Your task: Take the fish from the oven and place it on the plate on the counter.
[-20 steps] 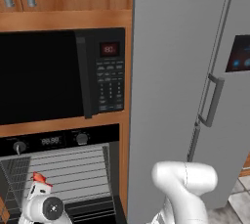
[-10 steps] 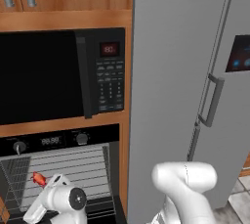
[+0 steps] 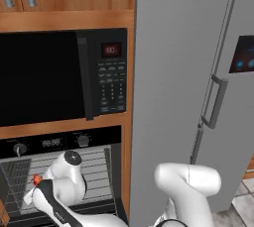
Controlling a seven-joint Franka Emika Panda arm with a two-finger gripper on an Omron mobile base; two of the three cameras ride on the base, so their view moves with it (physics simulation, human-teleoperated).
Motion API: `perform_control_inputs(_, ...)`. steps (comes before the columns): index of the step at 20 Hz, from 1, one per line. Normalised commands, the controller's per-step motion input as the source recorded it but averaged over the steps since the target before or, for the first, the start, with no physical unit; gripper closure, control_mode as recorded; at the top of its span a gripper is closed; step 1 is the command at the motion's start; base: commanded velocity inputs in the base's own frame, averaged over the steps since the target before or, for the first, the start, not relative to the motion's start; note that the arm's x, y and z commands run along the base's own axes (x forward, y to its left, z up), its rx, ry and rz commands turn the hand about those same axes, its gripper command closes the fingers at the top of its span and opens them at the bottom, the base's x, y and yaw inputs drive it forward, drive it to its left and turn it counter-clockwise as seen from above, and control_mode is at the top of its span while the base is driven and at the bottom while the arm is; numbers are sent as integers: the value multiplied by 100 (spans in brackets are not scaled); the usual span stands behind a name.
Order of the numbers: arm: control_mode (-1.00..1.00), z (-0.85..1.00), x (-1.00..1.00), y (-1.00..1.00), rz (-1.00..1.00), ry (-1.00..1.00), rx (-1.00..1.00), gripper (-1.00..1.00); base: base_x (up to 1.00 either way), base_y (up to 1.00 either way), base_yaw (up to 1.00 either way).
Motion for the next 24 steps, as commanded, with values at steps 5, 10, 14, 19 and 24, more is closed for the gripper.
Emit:
perform_control_inputs(5, -100, -52, 2, -12, -14, 0, -5, -100, 0, 0, 0)
perform_control_inputs(10, -100, -22, 13, 0, -26, 0, 0, -100, 0, 0, 0)
perform_control_inputs(14, -100, -41, 30, 0, -28, 0, 0, -100, 0, 0, 0)
perform_control_inputs(19, -100, -21, 37, 0, -20, 0, 0, -100, 0, 0, 0)
perform_control_inputs(24, -100, -6, 44, 0, -8, 0, -2, -100, 0, 0, 0)
